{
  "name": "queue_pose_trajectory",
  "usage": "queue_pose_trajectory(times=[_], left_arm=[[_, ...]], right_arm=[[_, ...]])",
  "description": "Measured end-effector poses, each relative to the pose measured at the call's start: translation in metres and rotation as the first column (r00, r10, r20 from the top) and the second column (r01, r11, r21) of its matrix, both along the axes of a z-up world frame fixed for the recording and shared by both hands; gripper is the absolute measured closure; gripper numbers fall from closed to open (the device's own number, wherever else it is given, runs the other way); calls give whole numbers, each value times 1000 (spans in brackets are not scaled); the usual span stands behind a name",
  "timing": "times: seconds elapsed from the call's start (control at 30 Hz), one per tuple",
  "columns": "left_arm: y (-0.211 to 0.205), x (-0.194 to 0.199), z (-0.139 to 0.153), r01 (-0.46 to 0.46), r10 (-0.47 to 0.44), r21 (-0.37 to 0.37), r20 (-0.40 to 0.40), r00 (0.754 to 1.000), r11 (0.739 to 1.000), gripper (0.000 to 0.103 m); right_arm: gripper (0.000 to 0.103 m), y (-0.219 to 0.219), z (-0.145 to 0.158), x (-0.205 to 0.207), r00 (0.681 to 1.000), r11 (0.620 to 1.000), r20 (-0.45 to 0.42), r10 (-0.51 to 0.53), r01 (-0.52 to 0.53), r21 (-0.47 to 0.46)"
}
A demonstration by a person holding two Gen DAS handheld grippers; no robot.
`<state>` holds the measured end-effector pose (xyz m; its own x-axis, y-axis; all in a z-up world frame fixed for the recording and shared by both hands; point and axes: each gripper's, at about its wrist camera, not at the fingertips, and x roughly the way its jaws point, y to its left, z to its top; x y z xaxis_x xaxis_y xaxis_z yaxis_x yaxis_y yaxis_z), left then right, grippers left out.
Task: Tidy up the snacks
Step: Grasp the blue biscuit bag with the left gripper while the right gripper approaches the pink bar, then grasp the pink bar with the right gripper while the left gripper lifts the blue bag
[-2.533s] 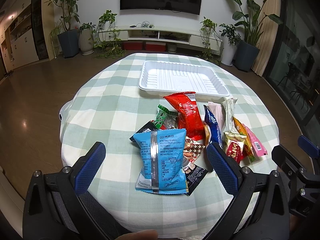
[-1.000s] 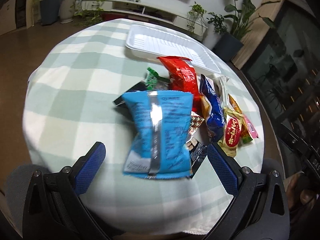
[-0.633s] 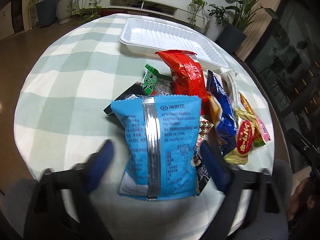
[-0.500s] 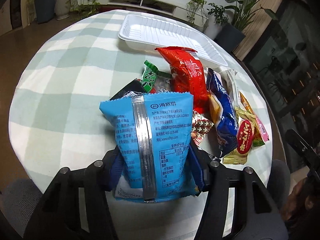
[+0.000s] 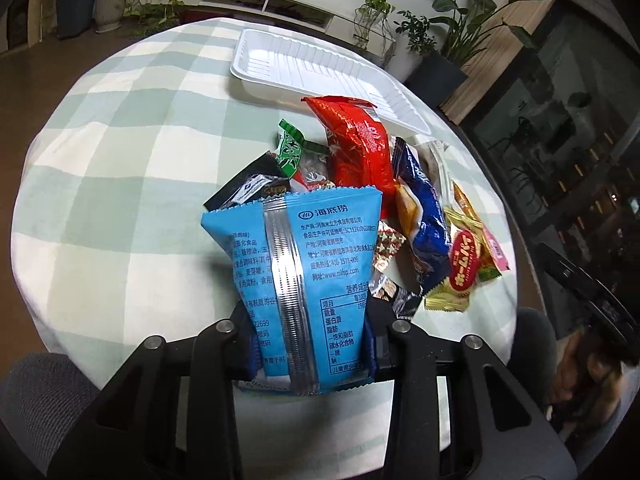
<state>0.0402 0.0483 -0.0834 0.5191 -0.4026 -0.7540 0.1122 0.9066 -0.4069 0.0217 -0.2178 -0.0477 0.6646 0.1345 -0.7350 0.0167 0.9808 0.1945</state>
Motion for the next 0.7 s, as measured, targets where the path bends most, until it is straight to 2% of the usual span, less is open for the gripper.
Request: queue_pose_trajectory(times=[0.1, 0.3, 0.7], left_arm=[[7, -5, 2, -1, 1, -43, 1, 1000, 999, 69], [14, -9, 3, 6, -6, -67, 2, 1000, 998, 69], [16, -11, 0, 10, -11, -68, -10, 1000, 998, 69]], right_arm=[[29, -14, -3, 12, 999, 1000, -41, 2, -2, 7], [44, -35, -25, 44, 986, 999, -166, 29, -23, 38], [48, -14, -48, 86, 952, 988, -281, 122, -144, -59]])
